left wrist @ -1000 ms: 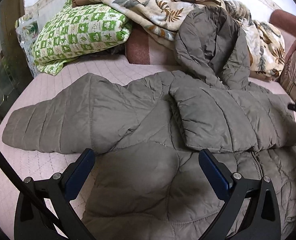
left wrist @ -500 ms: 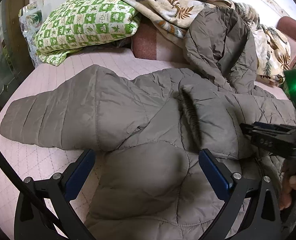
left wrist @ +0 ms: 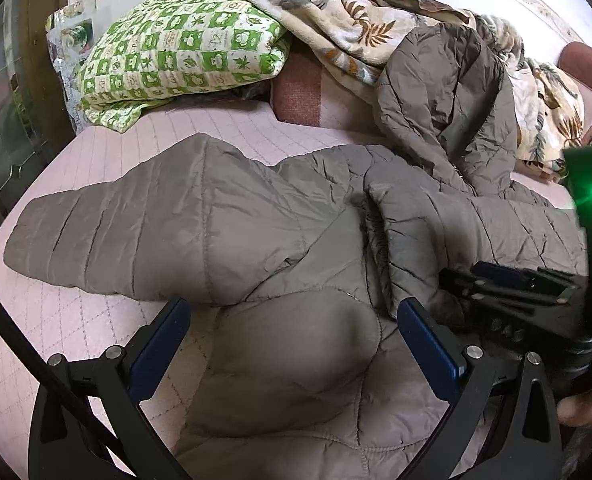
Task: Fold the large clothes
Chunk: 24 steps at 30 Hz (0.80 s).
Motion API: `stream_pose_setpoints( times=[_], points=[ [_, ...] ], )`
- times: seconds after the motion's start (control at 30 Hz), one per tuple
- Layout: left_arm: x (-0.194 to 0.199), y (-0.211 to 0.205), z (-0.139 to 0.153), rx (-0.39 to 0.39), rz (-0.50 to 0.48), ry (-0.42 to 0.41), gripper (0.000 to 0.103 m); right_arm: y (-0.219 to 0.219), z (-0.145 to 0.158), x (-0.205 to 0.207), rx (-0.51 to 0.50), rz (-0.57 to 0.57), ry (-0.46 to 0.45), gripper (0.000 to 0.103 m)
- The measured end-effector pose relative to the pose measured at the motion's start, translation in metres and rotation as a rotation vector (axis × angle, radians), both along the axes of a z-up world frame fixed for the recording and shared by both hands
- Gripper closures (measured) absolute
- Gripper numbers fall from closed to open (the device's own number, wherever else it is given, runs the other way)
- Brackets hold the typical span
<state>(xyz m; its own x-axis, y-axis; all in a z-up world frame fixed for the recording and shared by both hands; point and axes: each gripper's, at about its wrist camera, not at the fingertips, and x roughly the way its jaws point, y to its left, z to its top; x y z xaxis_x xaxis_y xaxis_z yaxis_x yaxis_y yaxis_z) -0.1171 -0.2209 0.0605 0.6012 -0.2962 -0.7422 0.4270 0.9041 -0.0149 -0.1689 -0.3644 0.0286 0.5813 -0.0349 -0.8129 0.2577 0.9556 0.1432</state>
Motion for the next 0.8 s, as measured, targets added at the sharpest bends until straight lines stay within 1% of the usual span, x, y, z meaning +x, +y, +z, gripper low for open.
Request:
stream_pose_setpoints(
  times=[0.07, 0.13, 0.23, 0.37, 0.5, 0.57, 0.63, 0.77, 0.8],
  points=[
    [0.000, 0.000, 0.001, 0.000, -0.004, 0.000, 0.000, -0.007, 0.008, -0.004, 0.029, -0.002, -0.018, 0.056],
    [0.000, 0.001, 0.002, -0.005, -0.005, -0.002, 0.000, -0.020, 0.024, -0.019, 0.054, -0.042, -0.082, 0.056],
    [0.000, 0.003, 0.003, -0.013, 0.003, -0.003, 0.000, -0.045, 0.036, -0.040, 0.027, -0.127, -0.096, 0.056],
    [0.001, 0.004, 0.003, -0.019, 0.011, 0.006, 0.000, -0.082, 0.037, -0.060, -0.045, -0.269, -0.056, 0.056],
    [0.000, 0.004, 0.003, -0.015, 0.007, 0.002, 0.000, -0.117, 0.023, -0.083, -0.061, -0.410, 0.000, 0.056],
    [-0.001, 0.003, 0.003, -0.011, 0.004, -0.001, 0.000, -0.130, 0.014, -0.087, -0.051, -0.433, 0.029, 0.056],
    [-0.001, 0.002, 0.003, -0.008, 0.003, -0.002, 0.000, -0.132, 0.005, -0.088, -0.046, -0.428, 0.058, 0.055],
    [-0.001, 0.002, 0.003, -0.006, 0.003, -0.004, 0.000, -0.129, -0.002, -0.082, -0.062, -0.401, 0.078, 0.046],
    [-0.001, 0.002, 0.003, -0.005, 0.003, -0.004, 0.000, -0.128, -0.001, -0.082, -0.064, -0.395, 0.080, 0.046]
  ],
)
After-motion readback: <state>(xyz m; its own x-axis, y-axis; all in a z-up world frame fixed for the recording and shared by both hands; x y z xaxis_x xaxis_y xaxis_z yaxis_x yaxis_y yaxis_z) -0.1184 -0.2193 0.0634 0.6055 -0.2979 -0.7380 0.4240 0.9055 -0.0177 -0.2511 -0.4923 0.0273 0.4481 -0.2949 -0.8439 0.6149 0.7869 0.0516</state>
